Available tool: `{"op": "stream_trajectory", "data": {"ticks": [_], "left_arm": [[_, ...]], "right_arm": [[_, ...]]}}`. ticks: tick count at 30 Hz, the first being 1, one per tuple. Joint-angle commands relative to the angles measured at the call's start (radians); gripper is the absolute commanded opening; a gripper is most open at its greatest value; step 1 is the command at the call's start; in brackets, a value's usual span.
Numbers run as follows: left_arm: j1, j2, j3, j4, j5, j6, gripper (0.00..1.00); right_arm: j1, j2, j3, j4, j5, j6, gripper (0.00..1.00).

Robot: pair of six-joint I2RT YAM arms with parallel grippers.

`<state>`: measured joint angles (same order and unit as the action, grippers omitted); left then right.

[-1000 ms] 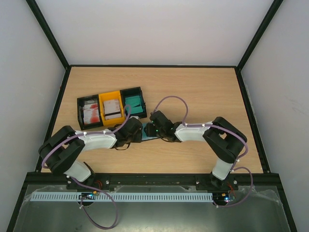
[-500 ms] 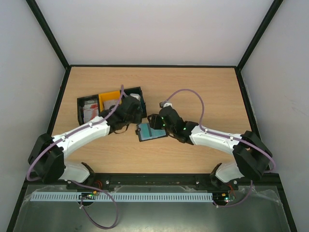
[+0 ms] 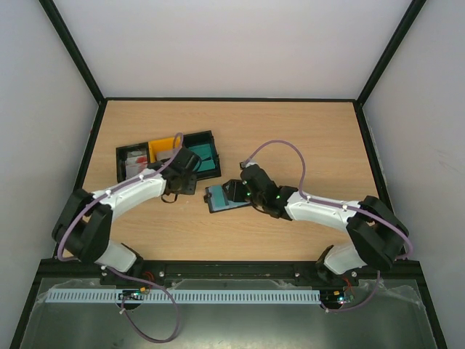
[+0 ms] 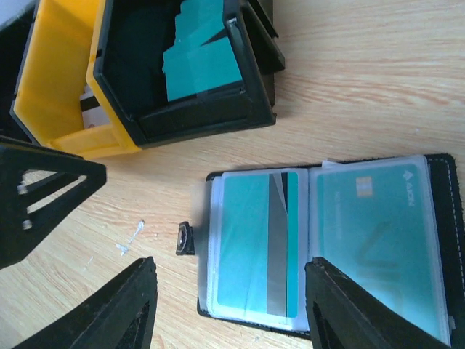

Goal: Put the credit cards into the card holder
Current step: Insert the credit card into the card holder, then adjust the storage box at the center of the board.

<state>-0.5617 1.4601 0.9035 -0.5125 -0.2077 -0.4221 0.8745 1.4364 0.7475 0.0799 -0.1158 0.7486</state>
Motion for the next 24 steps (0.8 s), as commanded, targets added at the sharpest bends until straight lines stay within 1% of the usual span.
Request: {"op": "stream_trajectory", "data": {"ticks": [1,2,6,8,15,20,24], "left_arm": [[0.015,0.081,0.03,-0.03,-0.007,0.027,0.32],[0.02,0.1,0.041,-0.029,-0.009,0.026,0.33],[0.031,0.159,0.102,-0.023,-0.013,0.025,0.44],[0.033,0.189,0.131,-0.021,-0.009,0.036,0.46],[0.035,0.299,0.223,0.015,0.035,0.085,0.46],[0.037,0.362,0.299,0.038,0.098,0.138,0.46],[0.046,0.418,0.367,0.054,0.113,0.172,0.46]], "right_arm": [[-0.005,-0.002,-0.013,0.01,-0.033,-0.012,0.56],[-0.005,-0.002,-0.011,0.005,-0.038,-0.02,0.55],[-0.008,-0.012,-0.008,-0.013,-0.023,-0.044,0.56],[-0.013,-0.016,-0.009,-0.019,-0.015,-0.052,0.56],[-0.042,-0.03,-0.02,-0.039,-0.009,-0.06,0.57],[-0.08,-0.048,-0.019,-0.07,-0.017,-0.07,0.57],[-0.098,-0.062,-0.012,-0.09,-0.015,-0.076,0.57]]}}
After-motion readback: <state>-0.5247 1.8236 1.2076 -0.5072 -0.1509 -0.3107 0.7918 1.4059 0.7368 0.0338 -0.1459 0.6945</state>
